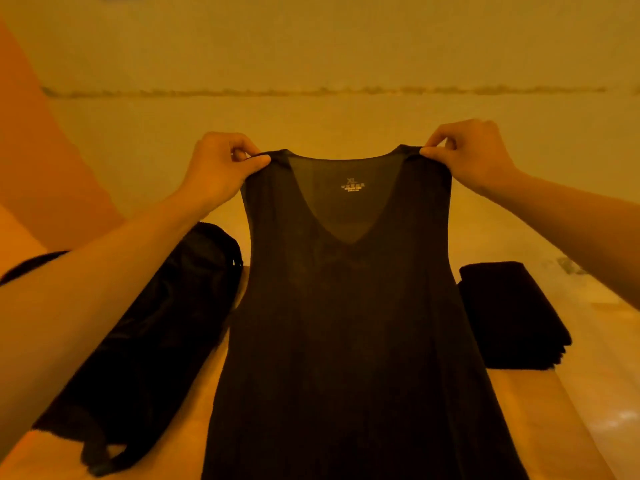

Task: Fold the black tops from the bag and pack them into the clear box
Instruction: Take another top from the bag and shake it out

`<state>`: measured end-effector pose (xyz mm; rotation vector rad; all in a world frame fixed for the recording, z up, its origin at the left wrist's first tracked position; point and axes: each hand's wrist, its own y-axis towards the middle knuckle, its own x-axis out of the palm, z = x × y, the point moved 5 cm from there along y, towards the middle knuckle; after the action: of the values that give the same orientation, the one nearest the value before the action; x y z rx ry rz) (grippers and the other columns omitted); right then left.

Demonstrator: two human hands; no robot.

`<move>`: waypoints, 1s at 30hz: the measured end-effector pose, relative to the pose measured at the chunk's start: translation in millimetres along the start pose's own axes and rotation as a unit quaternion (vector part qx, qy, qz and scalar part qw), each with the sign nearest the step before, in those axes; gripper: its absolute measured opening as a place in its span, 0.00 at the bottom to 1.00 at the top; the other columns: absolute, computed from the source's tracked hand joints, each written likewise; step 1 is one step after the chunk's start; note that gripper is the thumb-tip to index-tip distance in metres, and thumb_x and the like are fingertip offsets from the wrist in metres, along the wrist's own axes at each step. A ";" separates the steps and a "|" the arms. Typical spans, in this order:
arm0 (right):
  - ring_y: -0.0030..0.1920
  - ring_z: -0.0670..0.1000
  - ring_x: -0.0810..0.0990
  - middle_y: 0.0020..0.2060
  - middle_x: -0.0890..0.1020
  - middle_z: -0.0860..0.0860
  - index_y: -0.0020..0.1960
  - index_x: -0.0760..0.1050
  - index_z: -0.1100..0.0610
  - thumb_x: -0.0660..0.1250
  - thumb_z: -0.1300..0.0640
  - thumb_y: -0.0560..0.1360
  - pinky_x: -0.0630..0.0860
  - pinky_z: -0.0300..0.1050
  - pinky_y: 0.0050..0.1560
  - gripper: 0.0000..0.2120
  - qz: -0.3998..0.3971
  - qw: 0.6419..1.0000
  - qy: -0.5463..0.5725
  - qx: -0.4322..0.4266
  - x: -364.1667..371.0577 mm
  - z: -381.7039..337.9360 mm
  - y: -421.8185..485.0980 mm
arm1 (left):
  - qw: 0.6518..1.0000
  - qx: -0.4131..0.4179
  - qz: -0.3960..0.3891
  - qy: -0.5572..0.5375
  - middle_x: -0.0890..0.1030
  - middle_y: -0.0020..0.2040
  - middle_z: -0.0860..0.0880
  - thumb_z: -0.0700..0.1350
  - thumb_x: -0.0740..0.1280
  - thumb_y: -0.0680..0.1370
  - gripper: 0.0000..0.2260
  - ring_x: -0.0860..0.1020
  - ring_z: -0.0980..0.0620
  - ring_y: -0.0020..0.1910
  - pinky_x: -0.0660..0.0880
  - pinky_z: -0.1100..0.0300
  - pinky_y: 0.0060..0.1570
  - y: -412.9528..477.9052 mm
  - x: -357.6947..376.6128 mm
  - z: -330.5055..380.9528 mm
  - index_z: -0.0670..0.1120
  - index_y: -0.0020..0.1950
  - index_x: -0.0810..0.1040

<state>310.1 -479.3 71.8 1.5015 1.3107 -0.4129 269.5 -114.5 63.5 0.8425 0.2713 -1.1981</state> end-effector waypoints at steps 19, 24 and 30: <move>0.59 0.64 0.75 0.56 0.80 0.59 0.63 0.74 0.56 0.70 0.50 0.78 0.71 0.59 0.59 0.17 -0.036 0.973 -0.212 0.084 103.0 32.4 -8.9 | 0.983 0.004 -0.022 0.182 0.67 0.67 0.42 0.57 0.70 0.79 0.21 0.70 0.43 0.63 0.72 0.52 0.60 -8.9 140.8 -41.1 0.46 0.66 0.74; 0.63 0.55 0.76 0.62 0.78 0.52 0.71 0.71 0.48 0.65 0.43 0.80 0.74 0.52 0.62 0.21 -0.242 0.966 -0.057 0.069 149.7 -29.3 -134.0 | 0.923 0.008 -0.281 0.261 0.55 0.81 0.47 0.66 0.50 0.82 0.29 0.55 0.43 0.79 0.56 0.46 0.77 -149.5 170.3 -14.8 0.54 0.80 0.60; 0.81 0.55 0.40 0.82 0.45 0.54 0.81 0.43 0.42 0.46 0.32 0.80 0.42 0.51 0.78 0.33 -0.310 0.938 -0.113 0.109 151.5 -59.1 -274.2 | 0.883 -0.090 -0.325 0.328 0.33 0.81 0.48 0.71 0.37 0.77 0.35 0.31 0.45 0.79 0.35 0.47 0.78 -273.3 143.1 -26.7 0.58 0.81 0.37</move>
<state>102.1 -394.2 -154.2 1.1374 1.5707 -1.1337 84.6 -227.5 -157.6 1.0086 1.2851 -1.4324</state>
